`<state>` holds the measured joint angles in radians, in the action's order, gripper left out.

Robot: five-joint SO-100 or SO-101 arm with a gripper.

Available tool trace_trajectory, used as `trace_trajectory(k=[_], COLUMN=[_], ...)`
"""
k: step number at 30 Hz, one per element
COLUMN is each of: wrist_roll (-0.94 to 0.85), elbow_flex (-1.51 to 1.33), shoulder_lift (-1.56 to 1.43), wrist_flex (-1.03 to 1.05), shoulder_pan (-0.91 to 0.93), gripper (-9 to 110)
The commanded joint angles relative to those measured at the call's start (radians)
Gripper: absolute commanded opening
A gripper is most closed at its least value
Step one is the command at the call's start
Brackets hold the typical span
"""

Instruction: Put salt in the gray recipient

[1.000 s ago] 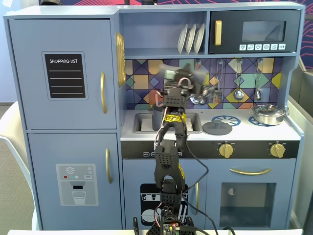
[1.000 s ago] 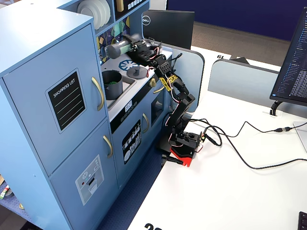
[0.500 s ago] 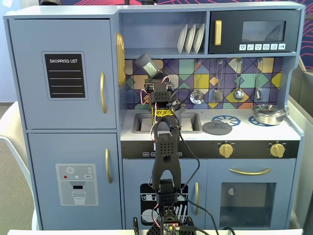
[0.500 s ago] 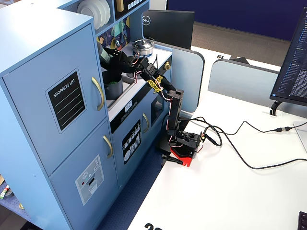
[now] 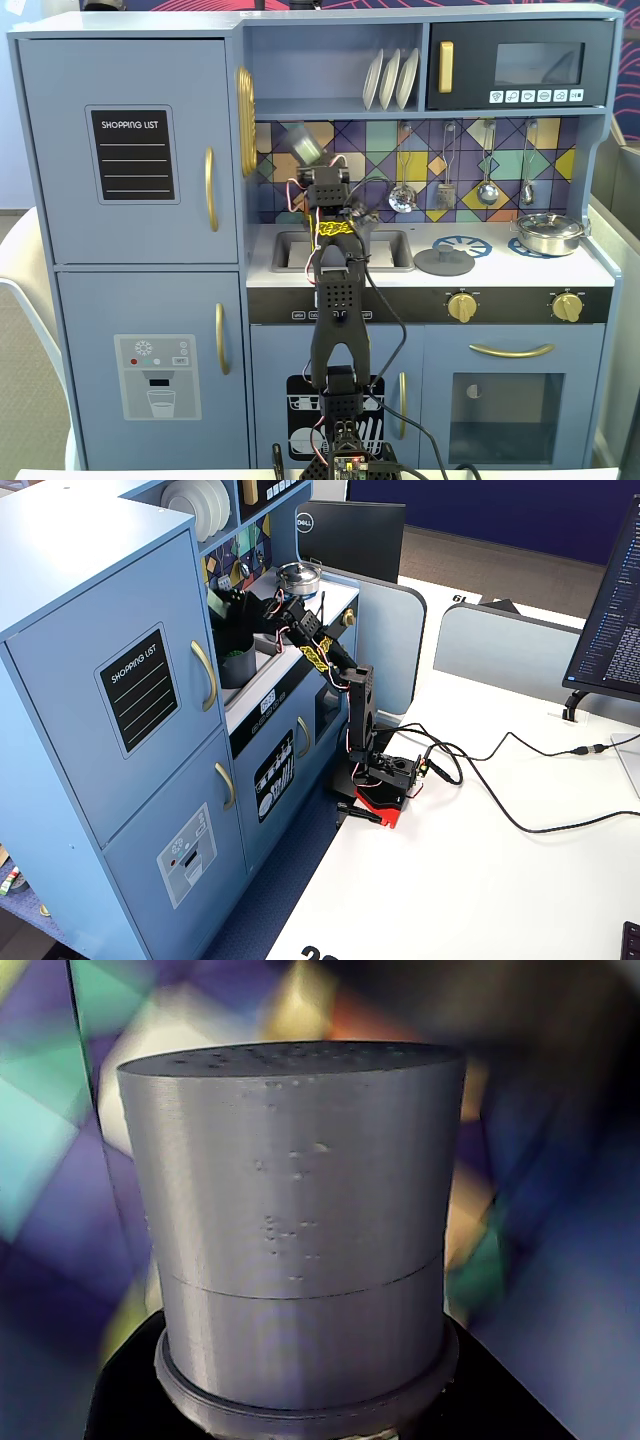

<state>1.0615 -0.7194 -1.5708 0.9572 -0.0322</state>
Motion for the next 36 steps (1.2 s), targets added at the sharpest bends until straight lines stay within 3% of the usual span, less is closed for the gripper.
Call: trace_trajectory(k=[1,6,9,16,18,24,26,28,31,34,36], wrist_roll=[-0.075,-0.038,-0.026,-0.080,-0.098,-0.002,0.017,0.021,-0.021,-0.186,-0.371], elbow_flex=[0.054,0.066,0.046,0.048,0.063,0.055,0.035,0.029,0.029,0.034,0.043], shoulder_lift=[-0.032,-0.028,-0.023,-0.017,-0.017,-0.021,-0.018,-0.015,-0.017,-0.025,-0.037], wrist_flex=[-0.218,0.169,0.256,-0.199,-0.241,0.225,0.298,0.264,0.032,-0.259,-0.284], shoulder_pan=[0.009,0.055,0.051,0.000,0.000,0.032,0.021,0.009,-0.015,-0.005,0.035], gripper=[0,0,0,0,0,0,0,0,0,0,0])
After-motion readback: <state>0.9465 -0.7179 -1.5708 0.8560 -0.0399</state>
